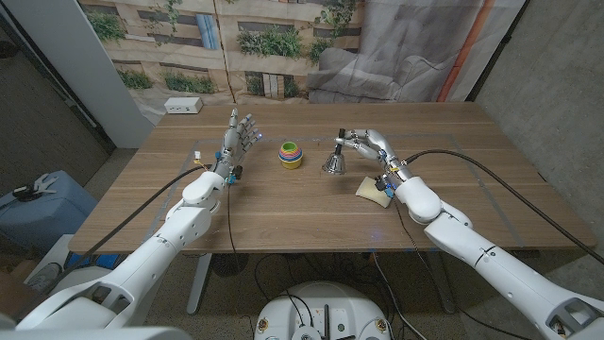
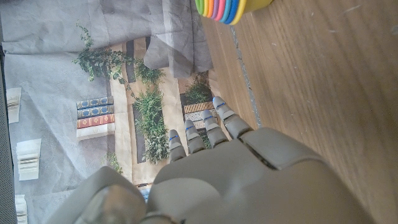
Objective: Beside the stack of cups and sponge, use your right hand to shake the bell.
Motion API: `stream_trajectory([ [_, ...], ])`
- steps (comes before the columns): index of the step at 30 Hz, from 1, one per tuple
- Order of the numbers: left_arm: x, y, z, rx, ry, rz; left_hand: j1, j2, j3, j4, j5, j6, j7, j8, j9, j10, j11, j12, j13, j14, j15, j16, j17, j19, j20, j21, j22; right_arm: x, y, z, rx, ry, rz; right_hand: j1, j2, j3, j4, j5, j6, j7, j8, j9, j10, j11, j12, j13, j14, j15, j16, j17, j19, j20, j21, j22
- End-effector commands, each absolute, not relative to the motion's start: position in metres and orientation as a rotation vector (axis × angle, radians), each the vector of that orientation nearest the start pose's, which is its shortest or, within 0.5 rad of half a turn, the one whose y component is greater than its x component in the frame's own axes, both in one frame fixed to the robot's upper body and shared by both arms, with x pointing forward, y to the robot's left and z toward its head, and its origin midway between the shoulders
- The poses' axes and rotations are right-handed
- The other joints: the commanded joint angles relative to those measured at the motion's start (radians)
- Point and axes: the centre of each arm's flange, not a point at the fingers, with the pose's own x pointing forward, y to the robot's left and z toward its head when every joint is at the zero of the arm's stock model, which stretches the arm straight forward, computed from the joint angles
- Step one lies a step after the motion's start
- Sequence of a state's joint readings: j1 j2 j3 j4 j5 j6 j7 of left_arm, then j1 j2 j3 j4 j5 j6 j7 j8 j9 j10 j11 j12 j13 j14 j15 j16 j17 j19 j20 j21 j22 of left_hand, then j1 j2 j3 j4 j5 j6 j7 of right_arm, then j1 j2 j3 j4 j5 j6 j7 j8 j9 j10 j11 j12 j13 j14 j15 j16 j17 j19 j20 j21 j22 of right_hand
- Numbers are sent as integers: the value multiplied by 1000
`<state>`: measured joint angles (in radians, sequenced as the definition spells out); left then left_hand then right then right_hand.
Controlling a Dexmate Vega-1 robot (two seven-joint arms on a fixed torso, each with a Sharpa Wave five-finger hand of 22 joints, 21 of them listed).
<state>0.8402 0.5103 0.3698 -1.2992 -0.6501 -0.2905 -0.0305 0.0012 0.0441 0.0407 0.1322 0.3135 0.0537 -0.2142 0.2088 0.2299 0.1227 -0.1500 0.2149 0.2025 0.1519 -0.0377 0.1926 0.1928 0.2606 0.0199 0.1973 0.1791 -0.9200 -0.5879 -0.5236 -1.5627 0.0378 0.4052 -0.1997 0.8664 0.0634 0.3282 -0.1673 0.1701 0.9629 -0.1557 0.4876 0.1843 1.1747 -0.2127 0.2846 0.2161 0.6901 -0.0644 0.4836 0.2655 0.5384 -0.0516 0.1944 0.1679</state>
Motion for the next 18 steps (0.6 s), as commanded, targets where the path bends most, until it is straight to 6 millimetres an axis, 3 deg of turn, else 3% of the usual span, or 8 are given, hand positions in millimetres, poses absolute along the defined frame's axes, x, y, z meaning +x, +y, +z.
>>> stream_trajectory([
  [1,653,291,-28,-42,-593,-207,2,9,1,7,7,1,-8,6,4,3,-6,6,5,11,-95,6,5,8,1,7,6,571,-174,-29,-622,-993,204,29,0,1,-9,7,-1,-10,-6,6,-8,0,-2,5,-5,-159,0,6,-2,-65,0,2],
  [18,653,290,-28,-42,-593,-207,1,9,1,7,7,2,-8,6,4,3,-7,6,5,11,-96,6,5,8,1,7,6,574,-165,-36,-699,-1167,49,76,-10,-1,-15,10,-6,-25,-13,10,-19,-3,-10,10,-20,-160,1,14,-2,-67,0,2],
])
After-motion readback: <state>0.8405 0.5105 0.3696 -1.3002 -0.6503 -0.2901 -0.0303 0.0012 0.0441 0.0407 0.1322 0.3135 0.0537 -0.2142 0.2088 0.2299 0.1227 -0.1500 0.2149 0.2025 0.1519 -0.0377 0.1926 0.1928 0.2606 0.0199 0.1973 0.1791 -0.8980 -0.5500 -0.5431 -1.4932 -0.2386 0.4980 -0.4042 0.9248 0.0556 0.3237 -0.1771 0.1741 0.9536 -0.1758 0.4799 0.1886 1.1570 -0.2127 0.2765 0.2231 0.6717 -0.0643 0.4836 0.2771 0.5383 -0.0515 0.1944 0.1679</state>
